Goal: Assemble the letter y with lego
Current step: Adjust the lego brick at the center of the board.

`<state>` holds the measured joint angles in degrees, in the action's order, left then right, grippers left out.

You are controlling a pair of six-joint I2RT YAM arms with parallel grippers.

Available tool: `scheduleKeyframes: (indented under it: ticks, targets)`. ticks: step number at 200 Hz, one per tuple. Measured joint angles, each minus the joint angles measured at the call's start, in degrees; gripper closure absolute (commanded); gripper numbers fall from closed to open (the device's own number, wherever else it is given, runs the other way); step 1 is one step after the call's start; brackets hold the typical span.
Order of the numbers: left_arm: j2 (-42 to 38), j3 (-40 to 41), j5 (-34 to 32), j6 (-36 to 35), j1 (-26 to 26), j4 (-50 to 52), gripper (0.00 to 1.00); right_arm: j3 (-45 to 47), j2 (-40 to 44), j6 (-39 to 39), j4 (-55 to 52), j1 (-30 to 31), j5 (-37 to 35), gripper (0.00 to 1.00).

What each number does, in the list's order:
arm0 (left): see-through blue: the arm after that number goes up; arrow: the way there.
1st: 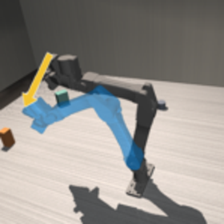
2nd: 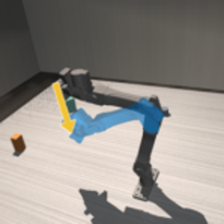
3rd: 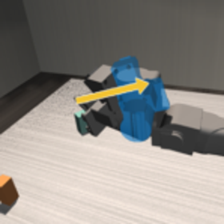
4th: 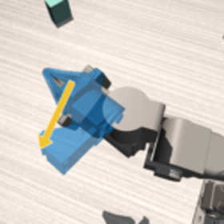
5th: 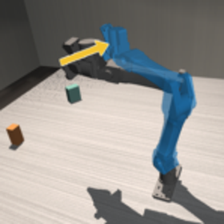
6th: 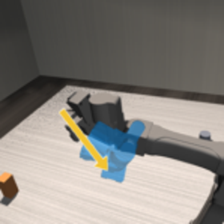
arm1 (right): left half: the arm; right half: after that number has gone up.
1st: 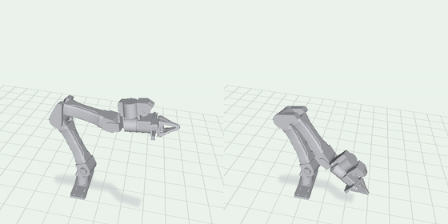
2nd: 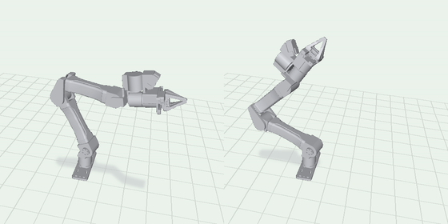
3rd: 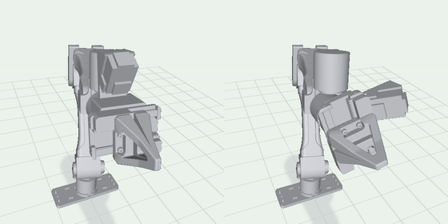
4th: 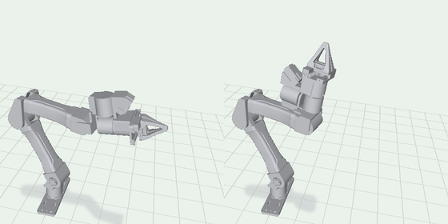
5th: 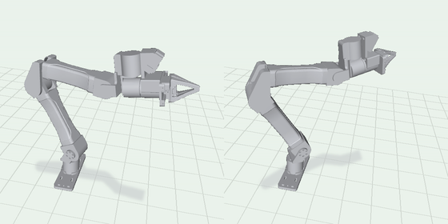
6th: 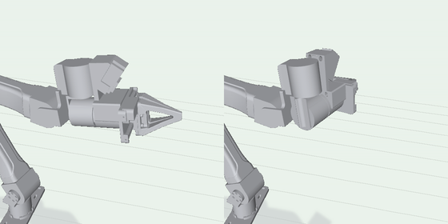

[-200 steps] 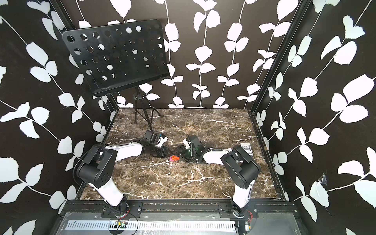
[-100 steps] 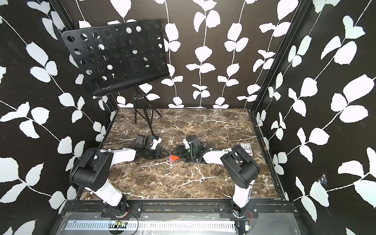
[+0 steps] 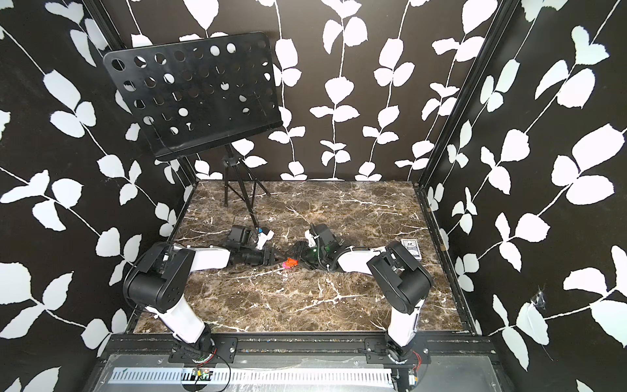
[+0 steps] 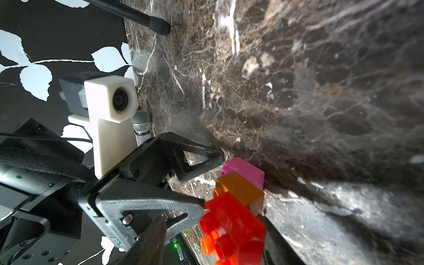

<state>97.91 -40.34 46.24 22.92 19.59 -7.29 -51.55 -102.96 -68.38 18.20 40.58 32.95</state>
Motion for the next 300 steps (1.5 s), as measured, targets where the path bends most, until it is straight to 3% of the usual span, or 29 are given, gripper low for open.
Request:
scheduleKeyframes:
  ticks: [218,300]
  targets:
    - [1.4,-2.8,-0.4,-2.6,0.6,5.2,0.45,-1.0,-1.9,0.3,0.6,0.0,-0.7,0.38]
    - [1.9,-3.8,-1.3,-2.2,1.2,6.0,0.45,-6.9,5.0,12.8,-18.9,-5.2,-2.7,0.40]
